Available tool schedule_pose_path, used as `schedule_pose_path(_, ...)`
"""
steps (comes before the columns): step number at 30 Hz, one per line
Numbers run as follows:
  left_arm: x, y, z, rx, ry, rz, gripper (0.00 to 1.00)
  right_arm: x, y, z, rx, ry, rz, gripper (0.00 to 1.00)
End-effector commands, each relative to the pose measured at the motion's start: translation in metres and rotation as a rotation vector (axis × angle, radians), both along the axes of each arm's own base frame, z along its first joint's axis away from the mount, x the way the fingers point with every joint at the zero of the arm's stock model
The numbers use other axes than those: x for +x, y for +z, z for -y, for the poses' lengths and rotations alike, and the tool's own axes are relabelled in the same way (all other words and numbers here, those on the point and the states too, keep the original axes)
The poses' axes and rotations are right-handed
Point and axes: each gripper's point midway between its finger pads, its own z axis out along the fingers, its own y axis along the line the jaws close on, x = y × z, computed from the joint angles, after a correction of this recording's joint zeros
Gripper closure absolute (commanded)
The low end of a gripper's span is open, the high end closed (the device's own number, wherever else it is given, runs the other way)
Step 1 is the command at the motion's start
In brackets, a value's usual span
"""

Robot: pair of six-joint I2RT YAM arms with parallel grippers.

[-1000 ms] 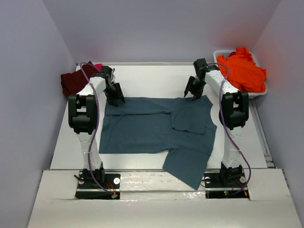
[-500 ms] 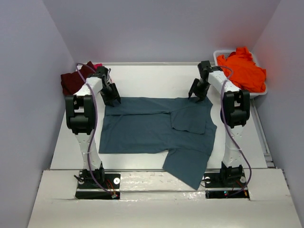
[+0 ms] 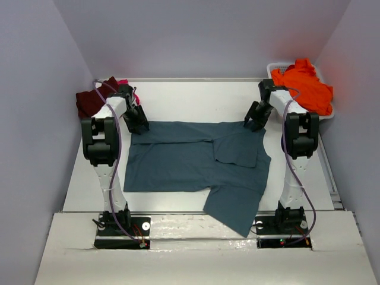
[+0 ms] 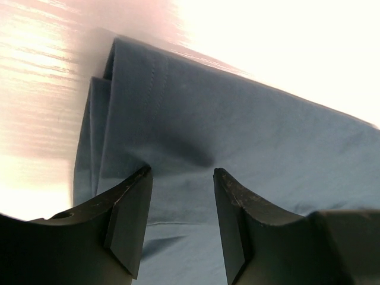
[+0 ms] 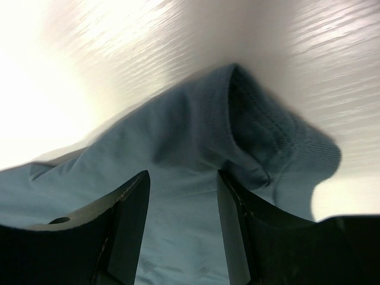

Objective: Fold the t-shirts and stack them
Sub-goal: Fold the tshirt

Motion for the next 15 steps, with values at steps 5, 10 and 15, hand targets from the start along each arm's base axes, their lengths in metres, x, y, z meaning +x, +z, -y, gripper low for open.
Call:
schedule_pose_path(5, 0.002, -0.012, -0.001, -0.033, 0.017, -0.041, 0.43, -0.005, -0.002, 0.015, -0.015, -0.009, -0.025, 0.45)
schedule_pose_path(10, -0.002, -0.021, -0.001, -0.034, 0.022, -0.066, 0.43, -0.007, -0.006, 0.02, -0.019, -0.011, -0.034, 0.45)
schedule_pose_path(15, -0.006, -0.025, -0.012, -0.041, 0.054, -0.081, 0.43, -0.009, -0.008, 0.029, -0.027, -0.029, -0.05, 0.45)
